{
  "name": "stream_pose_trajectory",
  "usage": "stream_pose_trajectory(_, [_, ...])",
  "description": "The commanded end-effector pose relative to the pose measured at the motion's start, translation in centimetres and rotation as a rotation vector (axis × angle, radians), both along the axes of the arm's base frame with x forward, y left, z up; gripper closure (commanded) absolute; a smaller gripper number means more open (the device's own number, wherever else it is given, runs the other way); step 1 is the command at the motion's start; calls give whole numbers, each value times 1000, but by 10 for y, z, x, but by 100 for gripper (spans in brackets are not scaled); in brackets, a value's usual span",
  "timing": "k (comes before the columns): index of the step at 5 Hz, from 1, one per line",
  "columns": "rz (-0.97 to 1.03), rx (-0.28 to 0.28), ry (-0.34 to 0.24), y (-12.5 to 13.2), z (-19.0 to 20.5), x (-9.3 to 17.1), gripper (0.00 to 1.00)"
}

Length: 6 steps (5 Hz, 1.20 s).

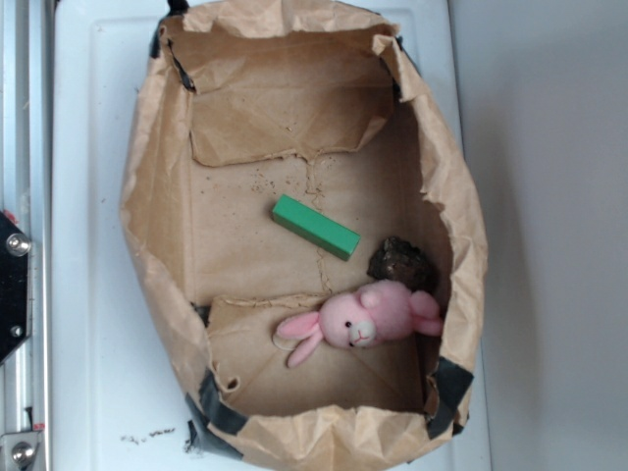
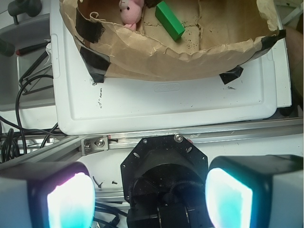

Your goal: Grab the green block.

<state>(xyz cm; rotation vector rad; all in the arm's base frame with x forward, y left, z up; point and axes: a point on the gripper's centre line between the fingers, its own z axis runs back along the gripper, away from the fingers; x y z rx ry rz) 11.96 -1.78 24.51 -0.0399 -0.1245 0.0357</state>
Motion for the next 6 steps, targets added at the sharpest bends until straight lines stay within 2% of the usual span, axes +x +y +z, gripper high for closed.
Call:
stream_pose_trajectory(1, [0,0,0,0,0,0,0])
stream_pose_trajectory(2, [10,-65,-20,0,-3,43,0])
stream_pose_trajectory(3, [-37,-121,-24,4,-7,66,0])
stream_pose_trajectory(4, [-212,-70,-70,8,-24,86,0])
stream_pose_trajectory(5, [-368,-40,-176,16,-42,96,0])
stream_pose_trajectory(6, [-426,-17,-168,30,-57,109,0])
